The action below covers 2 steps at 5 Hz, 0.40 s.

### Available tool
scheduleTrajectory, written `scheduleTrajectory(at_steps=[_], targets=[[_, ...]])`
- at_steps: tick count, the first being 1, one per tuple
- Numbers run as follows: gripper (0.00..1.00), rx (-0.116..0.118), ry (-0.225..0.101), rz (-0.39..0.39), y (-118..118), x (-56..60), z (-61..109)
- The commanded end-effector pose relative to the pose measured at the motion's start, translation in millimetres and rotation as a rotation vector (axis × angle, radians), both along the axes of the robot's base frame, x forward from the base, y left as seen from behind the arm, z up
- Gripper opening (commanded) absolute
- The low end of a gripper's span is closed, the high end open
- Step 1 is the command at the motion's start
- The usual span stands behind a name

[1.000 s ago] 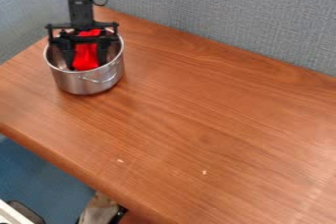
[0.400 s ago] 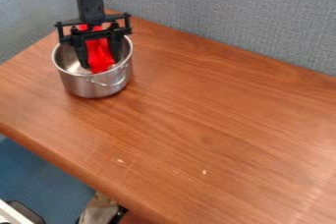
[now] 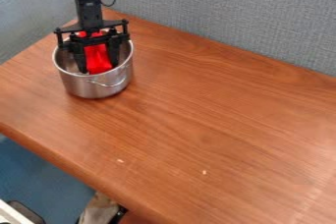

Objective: Put the red object in the metal pot

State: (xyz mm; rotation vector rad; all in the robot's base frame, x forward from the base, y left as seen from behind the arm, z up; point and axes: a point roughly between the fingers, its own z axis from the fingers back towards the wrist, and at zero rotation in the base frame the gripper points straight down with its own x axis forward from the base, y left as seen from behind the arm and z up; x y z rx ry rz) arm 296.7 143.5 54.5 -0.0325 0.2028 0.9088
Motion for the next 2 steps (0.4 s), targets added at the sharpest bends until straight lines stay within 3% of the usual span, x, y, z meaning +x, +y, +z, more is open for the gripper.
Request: scheduleTrajectory(at_steps=[1, 2], targets=[[1.00, 0.047, -0.043, 0.042, 4.4, 5.0, 1.8], [1.00, 0.069, -0.063, 0.075, 5.3, 10.3, -4.0]])
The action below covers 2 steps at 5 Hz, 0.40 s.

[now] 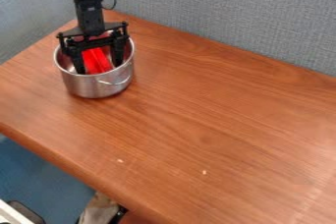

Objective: Put the red object in the metal pot

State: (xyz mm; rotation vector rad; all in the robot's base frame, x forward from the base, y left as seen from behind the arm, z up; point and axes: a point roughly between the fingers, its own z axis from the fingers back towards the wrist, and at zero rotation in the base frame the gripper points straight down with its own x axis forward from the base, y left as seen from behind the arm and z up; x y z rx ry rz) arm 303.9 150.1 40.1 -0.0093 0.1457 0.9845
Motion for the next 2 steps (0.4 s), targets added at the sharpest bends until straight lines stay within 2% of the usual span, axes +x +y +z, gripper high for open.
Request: scheduleTrajectory(at_steps=[1, 2], targets=[[1.00, 0.040, -0.046, 0.034, -0.4, 8.4, 7.6], [1.00, 0.031, -0.017, 0.027, 2.8, 10.6, 4.7]])
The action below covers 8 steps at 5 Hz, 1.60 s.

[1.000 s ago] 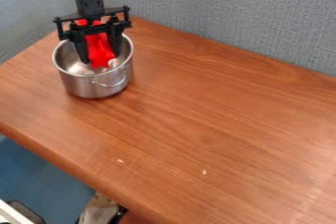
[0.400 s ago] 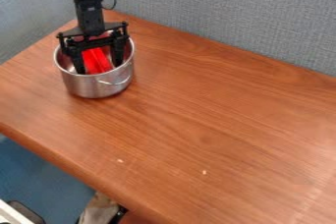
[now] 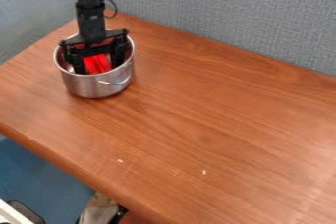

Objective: Put the red object in the metal pot

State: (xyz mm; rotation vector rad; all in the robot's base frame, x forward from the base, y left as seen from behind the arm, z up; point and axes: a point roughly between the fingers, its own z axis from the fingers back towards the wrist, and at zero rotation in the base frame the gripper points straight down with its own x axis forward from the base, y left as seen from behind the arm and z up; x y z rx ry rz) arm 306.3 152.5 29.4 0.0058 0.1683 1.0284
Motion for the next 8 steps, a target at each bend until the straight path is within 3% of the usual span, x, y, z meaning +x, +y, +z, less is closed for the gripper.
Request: scheduleTrajectory(at_steps=[1, 3, 6, 7, 8], targets=[[1.00, 0.025, -0.010, -0.024, 3.6, 10.6, 9.8], [1.00, 0.042, 0.017, -0.008, 3.3, -1.9, 9.0], [1.00, 0.037, -0.045, -0.132, -0.4, -1.3, 66.4], [1.00, 0.024, -0.091, -0.160, 1.1, 14.4, 72.4], [1.00, 0.006, -0.149, -0.183, 0.5, 26.4, 89.7]])
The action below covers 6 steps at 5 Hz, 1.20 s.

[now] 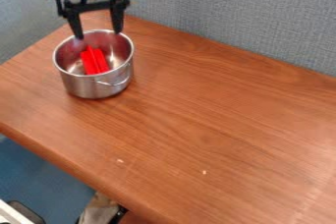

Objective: Put the red object in the metal pot

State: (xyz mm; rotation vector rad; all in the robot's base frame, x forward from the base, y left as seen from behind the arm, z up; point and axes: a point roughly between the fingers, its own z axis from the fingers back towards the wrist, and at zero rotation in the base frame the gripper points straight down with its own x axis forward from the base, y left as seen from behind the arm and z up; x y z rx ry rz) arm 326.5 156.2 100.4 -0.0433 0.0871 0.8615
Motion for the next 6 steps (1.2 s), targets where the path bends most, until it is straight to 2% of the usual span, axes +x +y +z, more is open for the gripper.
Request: scheduleTrajectory(at_steps=[1, 2, 3, 4, 5, 6], targets=[[1.00, 0.003, -0.048, -0.062, 2.3, 2.6, 33.4], [1.00, -0.010, -0.031, -0.114, 8.3, -2.3, 43.5], [1.00, -0.006, -0.016, -0.138, -1.8, -15.0, 44.9], [1.00, -0.017, -0.015, -0.152, -19.9, -26.8, 54.9], [1.00, -0.011, -0.006, -0.150, -30.6, -31.9, 58.0], [0.00, -0.016, -0.028, -0.258, -19.2, -37.1, 48.4]])
